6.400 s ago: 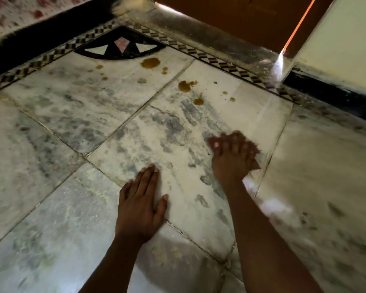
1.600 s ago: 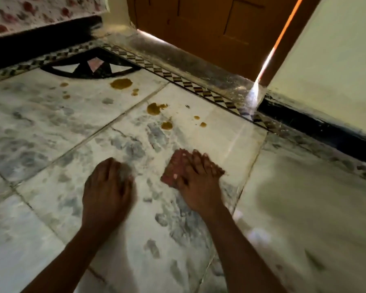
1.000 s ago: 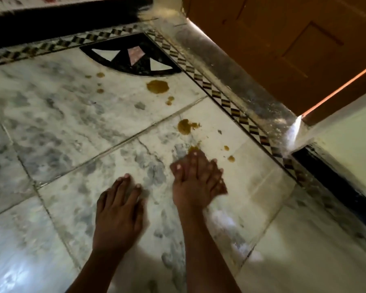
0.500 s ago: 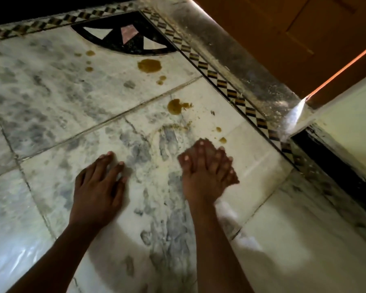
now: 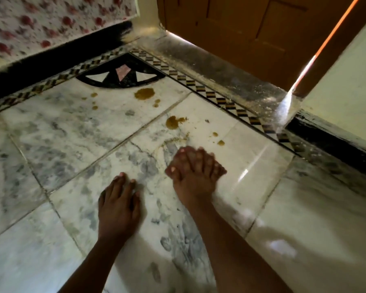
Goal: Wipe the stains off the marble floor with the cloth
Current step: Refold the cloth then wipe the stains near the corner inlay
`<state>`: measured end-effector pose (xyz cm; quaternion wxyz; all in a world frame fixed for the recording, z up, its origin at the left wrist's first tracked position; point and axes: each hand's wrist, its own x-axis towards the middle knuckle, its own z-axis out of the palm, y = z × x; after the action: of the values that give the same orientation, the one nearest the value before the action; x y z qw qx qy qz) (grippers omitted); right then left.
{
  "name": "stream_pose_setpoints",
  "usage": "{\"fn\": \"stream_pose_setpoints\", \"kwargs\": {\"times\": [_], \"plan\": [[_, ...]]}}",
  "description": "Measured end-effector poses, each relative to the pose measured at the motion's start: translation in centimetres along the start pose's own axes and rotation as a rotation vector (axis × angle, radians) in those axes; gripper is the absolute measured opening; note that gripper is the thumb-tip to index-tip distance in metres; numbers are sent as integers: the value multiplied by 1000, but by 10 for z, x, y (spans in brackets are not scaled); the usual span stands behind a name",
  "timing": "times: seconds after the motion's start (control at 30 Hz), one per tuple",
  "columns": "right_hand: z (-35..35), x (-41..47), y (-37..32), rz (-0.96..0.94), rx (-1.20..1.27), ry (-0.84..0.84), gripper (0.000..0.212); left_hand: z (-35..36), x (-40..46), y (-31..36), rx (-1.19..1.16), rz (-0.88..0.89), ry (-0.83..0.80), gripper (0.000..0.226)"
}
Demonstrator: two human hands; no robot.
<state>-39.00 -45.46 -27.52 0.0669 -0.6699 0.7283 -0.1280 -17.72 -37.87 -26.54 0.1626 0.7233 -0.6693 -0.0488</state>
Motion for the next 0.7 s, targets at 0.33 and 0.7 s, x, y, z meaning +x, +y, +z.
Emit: {"fn": "stream_pose_setpoints", "kwargs": {"times": [0.33,0.7], "plan": [[8,11,5,159,-57,60,75,-18,109,-75,147,-130,81,68],[2,-3,-25,-92,-70,19,72,-3,103,-80,73,-353,127,60]]}}
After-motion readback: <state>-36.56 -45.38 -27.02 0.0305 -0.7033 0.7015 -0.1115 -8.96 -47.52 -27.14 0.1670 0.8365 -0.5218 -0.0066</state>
